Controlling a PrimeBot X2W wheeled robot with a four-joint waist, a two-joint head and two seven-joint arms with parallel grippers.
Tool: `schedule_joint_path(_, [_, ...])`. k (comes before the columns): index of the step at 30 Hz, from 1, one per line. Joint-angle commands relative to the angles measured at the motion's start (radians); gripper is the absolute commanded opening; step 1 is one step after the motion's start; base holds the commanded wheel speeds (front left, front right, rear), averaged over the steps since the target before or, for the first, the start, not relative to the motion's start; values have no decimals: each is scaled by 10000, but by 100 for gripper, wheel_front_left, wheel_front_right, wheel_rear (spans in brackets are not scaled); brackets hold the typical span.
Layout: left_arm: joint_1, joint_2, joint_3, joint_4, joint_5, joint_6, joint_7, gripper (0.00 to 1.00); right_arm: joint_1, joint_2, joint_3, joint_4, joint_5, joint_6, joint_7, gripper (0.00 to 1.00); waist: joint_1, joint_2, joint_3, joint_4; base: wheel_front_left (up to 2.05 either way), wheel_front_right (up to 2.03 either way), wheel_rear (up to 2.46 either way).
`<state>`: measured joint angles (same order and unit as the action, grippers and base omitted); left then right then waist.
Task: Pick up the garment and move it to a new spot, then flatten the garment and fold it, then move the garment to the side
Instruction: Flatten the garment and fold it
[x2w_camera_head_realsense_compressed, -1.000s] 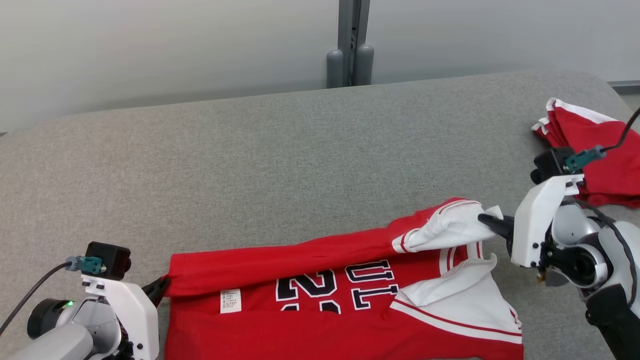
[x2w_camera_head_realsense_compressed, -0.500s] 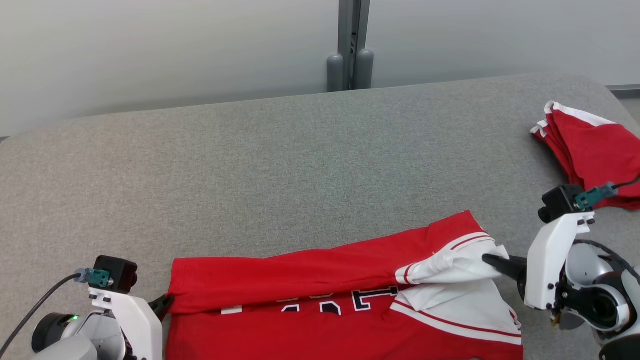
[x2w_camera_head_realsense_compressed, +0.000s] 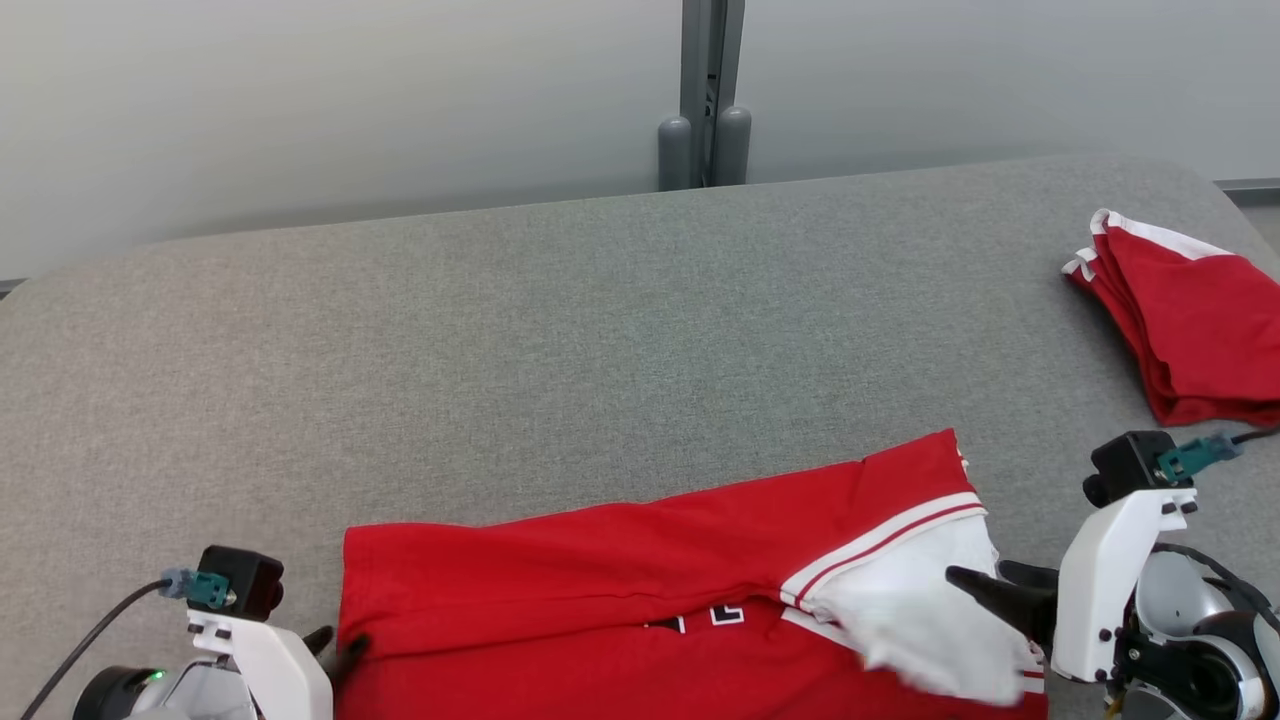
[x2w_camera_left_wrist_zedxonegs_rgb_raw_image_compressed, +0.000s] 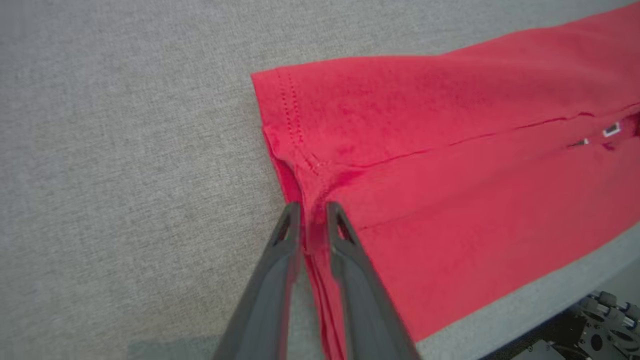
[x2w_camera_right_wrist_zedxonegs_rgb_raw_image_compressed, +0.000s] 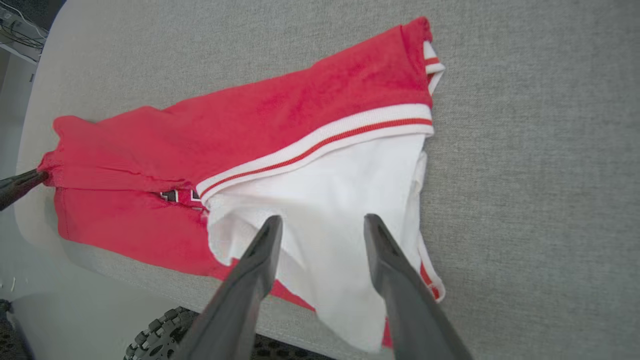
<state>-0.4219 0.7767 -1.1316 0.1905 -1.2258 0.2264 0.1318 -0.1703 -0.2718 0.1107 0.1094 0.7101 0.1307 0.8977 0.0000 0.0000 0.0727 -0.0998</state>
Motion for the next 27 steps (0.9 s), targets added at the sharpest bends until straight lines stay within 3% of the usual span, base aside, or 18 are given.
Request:
schedule_joint_path(1, [104,19,-7,37,-46,38,-1,100,108,12,-77,-72,-87,2,39,100,0,0,-15,11,0,0,0])
schedule_joint_path(8, [342,167,219,-8,-161,252,-422,100,628,316,-642,-510,-151,2,-4,100,0,0,-157,63,0,0,0])
schedule_joint_path(14, [725,357,871,-471,-164,751,-1798,100,1247,446,-1232,-1249,185,2,-567,100,0,0,-436,171,0,0,0])
schedule_joint_path(20, [1278,557,1609,-1250,-271,1598,-3167,100,1776,690,-1878,-1953,-116,2,-2442,100,0,0,-650,264,0,0,0])
schedule_joint_path(27, [1763,611,2585,-1959,-70,2116,-3883,100,1588,1084,-2058,-1884,-978,2,-5330,100,0,0,-580,311,0,0,0])
